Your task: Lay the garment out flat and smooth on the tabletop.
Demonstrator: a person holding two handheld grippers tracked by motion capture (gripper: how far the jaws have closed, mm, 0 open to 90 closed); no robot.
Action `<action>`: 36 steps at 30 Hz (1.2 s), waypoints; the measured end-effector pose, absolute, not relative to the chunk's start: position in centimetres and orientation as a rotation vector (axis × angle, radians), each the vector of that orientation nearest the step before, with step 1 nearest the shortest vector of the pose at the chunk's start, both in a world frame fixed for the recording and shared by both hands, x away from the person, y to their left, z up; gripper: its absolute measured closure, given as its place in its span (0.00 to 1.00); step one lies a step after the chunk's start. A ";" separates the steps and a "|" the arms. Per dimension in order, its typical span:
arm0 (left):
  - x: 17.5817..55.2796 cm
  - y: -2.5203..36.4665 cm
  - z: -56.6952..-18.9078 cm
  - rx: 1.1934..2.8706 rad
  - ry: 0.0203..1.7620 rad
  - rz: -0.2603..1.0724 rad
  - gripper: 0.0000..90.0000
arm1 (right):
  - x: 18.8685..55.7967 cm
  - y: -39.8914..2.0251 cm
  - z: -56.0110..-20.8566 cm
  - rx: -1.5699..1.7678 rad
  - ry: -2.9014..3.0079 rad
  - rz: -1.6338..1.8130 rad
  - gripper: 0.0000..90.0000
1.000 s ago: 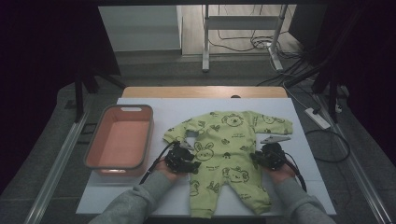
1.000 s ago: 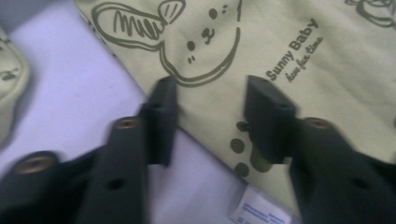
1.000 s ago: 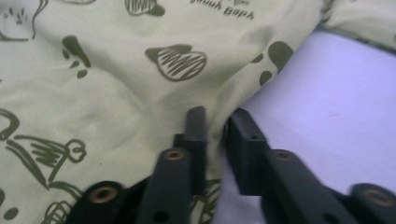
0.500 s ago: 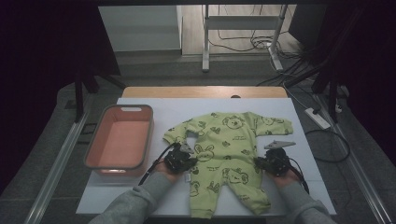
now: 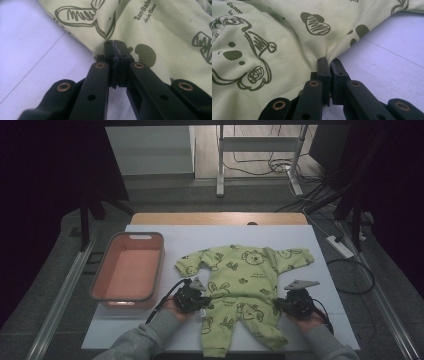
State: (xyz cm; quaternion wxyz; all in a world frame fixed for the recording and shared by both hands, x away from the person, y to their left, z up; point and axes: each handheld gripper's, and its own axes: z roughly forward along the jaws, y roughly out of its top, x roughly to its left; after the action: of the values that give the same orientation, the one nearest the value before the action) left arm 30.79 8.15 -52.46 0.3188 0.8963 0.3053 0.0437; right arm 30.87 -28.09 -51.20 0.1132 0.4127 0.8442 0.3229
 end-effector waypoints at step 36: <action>30.3 11.9 -49.7 2.129 0.924 0.166 0.33 | 30.2 -29.6 -49.1 1.013 2.280 1.260 0.45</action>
State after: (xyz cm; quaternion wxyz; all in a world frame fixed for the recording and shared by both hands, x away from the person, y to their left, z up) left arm 30.35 11.86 -49.75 0.3961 0.8401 0.3647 0.0657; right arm 30.25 -29.65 -49.09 0.1726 0.3569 0.8035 0.4440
